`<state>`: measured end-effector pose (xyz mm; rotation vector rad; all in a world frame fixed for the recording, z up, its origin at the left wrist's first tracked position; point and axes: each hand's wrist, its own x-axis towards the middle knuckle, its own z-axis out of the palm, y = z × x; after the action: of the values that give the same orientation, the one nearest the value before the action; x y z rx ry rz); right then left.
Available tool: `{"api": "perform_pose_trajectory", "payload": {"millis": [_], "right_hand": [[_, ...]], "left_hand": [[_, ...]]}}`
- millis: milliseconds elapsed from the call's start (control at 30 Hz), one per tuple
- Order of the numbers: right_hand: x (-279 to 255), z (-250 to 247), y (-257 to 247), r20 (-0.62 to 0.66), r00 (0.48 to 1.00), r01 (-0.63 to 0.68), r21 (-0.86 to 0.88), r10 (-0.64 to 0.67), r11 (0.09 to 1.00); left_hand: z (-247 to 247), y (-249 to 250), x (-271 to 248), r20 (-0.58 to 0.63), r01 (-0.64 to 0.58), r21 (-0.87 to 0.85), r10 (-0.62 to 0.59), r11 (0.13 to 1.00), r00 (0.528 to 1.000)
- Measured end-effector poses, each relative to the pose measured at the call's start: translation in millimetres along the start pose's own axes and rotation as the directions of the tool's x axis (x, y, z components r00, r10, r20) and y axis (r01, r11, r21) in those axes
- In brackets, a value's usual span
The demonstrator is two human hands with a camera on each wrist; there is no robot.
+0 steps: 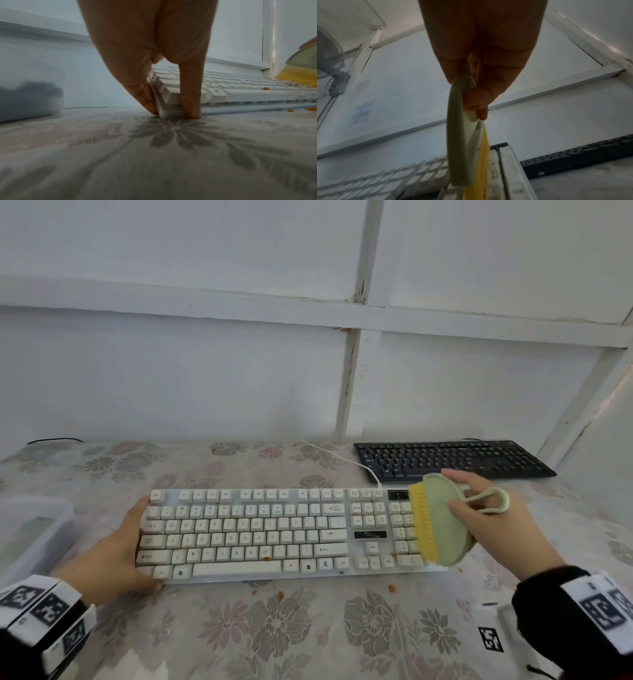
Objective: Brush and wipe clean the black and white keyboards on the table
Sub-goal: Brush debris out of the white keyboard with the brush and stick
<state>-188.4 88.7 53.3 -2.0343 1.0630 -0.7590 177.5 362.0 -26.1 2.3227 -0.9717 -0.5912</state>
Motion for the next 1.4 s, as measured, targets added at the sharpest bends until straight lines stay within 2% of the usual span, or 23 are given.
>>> {"api": "perform_pose_trajectory", "payload": {"millis": [233, 433, 600, 767, 867, 1133, 1400], "right_hand": [[-25.6, -7.9, 6.0, 0.165, 0.983, -0.068, -0.082, 0.081, 0.994], [-4.9, -13.6, -7.3, -0.022, 1.000, 0.011, 0.018, -0.011, 1.000], [0.2, 0.6, -5.7, 0.003, 1.000, -0.030, -0.022, 0.030, 0.999], [-27.1, 4.9, 6.9, 0.113, 0.990, -0.071, -0.143, 0.088, 0.987], [-37.2, -0.8, 2.2, 0.159, 0.979, -0.104, -0.136, 0.125, 0.985], [-12.3, 5.4, -21.3, -0.041, 0.999, 0.037, 0.018, -0.036, 0.999], [-14.7, 20.5, -5.2, -0.006, 1.000, -0.017, -0.035, 0.016, 0.999]], "left_hand": [[-0.1, -0.2, 0.7, 0.001, 0.002, 0.018, -0.002, 1.000, 1.000], [0.4, -1.3, 1.2, 0.004, 0.008, -0.020, -0.008, 1.000, 1.000], [-0.8, -2.1, 1.0, 0.007, 0.004, -0.017, -0.004, 1.000, 1.000], [0.0, -3.0, 2.4, 0.001, 0.002, -0.003, -0.002, 1.000, 1.000], [0.1, -4.8, 3.4, 0.002, 0.004, 0.006, -0.004, 1.000, 1.000], [-0.8, -2.3, 1.4, 0.013, 0.001, -0.006, -0.001, 1.000, 1.000], [0.1, 0.1, 0.2, 0.012, 0.015, 0.016, -0.015, 1.000, 1.000]]}}
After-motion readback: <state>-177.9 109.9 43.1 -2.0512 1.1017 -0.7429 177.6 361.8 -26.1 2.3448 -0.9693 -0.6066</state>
